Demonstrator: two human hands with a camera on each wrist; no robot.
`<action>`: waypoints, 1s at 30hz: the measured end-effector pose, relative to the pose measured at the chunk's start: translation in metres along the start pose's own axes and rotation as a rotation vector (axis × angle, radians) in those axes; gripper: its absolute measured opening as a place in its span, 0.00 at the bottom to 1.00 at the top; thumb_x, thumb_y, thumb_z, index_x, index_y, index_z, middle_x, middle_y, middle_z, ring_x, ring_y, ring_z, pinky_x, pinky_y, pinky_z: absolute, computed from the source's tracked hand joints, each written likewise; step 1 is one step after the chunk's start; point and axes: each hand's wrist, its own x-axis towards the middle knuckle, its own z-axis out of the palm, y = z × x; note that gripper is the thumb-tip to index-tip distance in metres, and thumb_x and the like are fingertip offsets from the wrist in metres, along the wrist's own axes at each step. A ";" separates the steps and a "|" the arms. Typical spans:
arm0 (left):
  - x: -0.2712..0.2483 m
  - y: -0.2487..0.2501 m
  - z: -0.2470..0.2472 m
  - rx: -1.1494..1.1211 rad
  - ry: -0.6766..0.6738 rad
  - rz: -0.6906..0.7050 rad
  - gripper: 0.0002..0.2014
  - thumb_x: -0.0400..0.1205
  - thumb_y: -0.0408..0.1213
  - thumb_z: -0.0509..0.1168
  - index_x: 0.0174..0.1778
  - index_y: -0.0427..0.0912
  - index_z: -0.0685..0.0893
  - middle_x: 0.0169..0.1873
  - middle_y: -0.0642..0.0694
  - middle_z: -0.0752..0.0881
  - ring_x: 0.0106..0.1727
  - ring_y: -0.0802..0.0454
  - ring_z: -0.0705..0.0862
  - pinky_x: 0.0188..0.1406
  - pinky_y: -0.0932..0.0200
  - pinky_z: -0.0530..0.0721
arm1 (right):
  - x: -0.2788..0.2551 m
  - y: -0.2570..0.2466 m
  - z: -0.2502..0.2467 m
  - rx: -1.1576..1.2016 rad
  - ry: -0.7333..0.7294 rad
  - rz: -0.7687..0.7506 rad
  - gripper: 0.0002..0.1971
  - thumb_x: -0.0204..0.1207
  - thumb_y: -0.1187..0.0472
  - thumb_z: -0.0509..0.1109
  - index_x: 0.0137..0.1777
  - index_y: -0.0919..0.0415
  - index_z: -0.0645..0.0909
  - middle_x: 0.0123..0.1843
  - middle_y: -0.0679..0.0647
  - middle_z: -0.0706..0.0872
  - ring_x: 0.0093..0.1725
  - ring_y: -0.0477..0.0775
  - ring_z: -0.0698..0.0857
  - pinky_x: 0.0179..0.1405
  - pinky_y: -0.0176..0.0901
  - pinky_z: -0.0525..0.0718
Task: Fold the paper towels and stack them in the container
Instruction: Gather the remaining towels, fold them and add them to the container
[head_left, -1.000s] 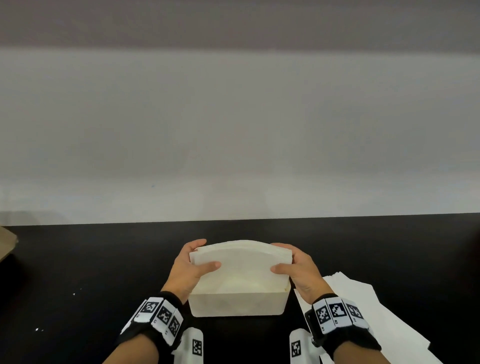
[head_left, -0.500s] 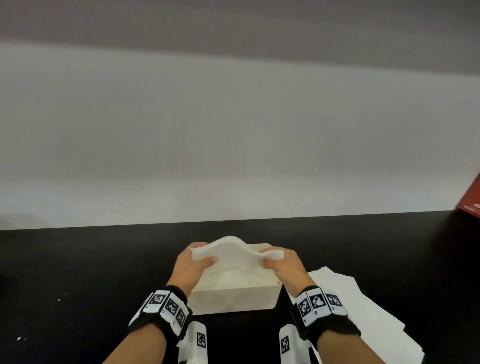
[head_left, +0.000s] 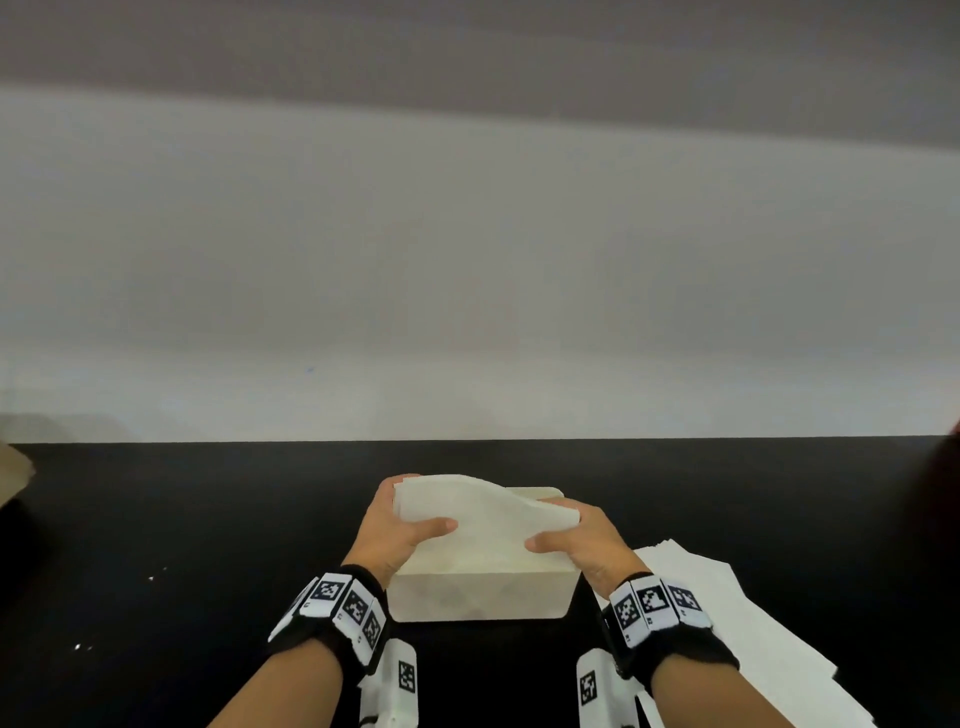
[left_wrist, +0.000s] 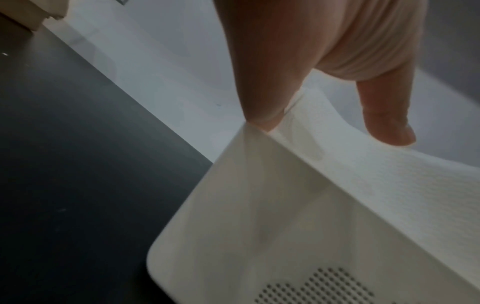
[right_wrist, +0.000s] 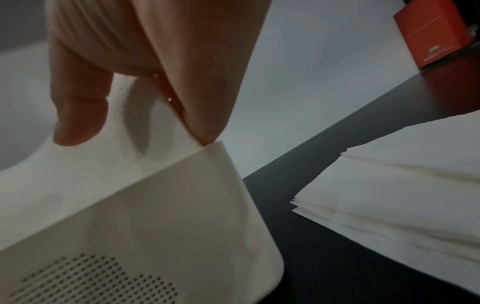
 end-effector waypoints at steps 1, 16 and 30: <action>0.000 -0.001 0.004 0.009 0.000 -0.012 0.31 0.68 0.26 0.78 0.61 0.50 0.71 0.54 0.48 0.80 0.56 0.50 0.80 0.44 0.62 0.80 | -0.001 0.000 0.002 -0.029 -0.003 0.002 0.20 0.62 0.75 0.79 0.50 0.54 0.86 0.55 0.59 0.88 0.58 0.61 0.86 0.63 0.60 0.83; 0.011 -0.008 0.018 0.150 -0.036 -0.090 0.34 0.77 0.27 0.70 0.75 0.42 0.59 0.66 0.43 0.76 0.66 0.46 0.77 0.70 0.47 0.77 | 0.002 -0.003 0.003 -0.176 0.036 0.037 0.27 0.68 0.72 0.75 0.66 0.56 0.77 0.61 0.53 0.84 0.63 0.56 0.81 0.67 0.55 0.80; 0.006 0.006 0.015 0.549 0.171 -0.079 0.29 0.83 0.24 0.57 0.80 0.39 0.57 0.68 0.34 0.75 0.64 0.41 0.79 0.60 0.55 0.78 | 0.018 -0.002 0.011 -0.380 0.286 -0.085 0.27 0.77 0.74 0.63 0.75 0.57 0.66 0.66 0.60 0.79 0.56 0.55 0.81 0.50 0.37 0.79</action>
